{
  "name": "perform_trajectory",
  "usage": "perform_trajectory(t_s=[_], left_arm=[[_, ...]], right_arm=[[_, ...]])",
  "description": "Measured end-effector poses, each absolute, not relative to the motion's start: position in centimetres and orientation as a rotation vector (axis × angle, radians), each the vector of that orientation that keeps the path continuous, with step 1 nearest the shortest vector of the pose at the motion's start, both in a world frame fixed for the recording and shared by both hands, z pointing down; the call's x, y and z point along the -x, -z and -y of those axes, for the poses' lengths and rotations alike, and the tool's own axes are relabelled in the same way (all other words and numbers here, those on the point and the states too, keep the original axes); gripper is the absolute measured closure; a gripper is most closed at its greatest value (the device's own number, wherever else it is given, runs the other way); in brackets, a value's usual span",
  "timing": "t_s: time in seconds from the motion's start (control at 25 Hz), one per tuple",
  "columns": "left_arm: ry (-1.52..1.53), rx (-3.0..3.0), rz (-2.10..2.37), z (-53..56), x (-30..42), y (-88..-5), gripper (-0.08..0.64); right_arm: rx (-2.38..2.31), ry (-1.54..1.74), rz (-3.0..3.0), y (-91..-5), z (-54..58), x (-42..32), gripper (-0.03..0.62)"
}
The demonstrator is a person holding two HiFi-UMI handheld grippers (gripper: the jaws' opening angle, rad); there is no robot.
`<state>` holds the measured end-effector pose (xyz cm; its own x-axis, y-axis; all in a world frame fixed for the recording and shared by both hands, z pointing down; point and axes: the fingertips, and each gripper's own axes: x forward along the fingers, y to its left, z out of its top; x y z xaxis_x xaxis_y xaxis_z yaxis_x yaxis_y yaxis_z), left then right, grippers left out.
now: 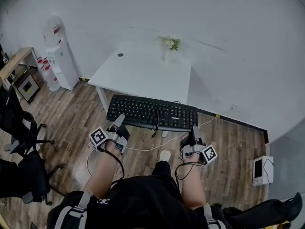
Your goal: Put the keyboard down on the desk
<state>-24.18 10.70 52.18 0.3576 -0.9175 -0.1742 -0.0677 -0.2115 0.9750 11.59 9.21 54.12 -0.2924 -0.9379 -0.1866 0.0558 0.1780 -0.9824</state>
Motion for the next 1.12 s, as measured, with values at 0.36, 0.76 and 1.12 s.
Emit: perform_trajectory(t_s=[0.36, 0.76, 1.12], left_arm=[[1.048, -1.605, 0.907, -1.3, 23.9, -51.4, 0.48], [1.044, -1.544, 0.93, 9.3, 21.4, -53.4, 0.48], [1.038, -1.475, 0.962, 19.6, 18.4, -53.9, 0.48]], right_arm=[[0.844, 1.277, -1.522, -53.4, 1.0, -11.7, 0.511], [0.888, 1.32, -1.509, -55.3, 11.9, -14.2, 0.511], [0.901, 1.391, -1.497, -56.2, 22.8, -17.1, 0.511]])
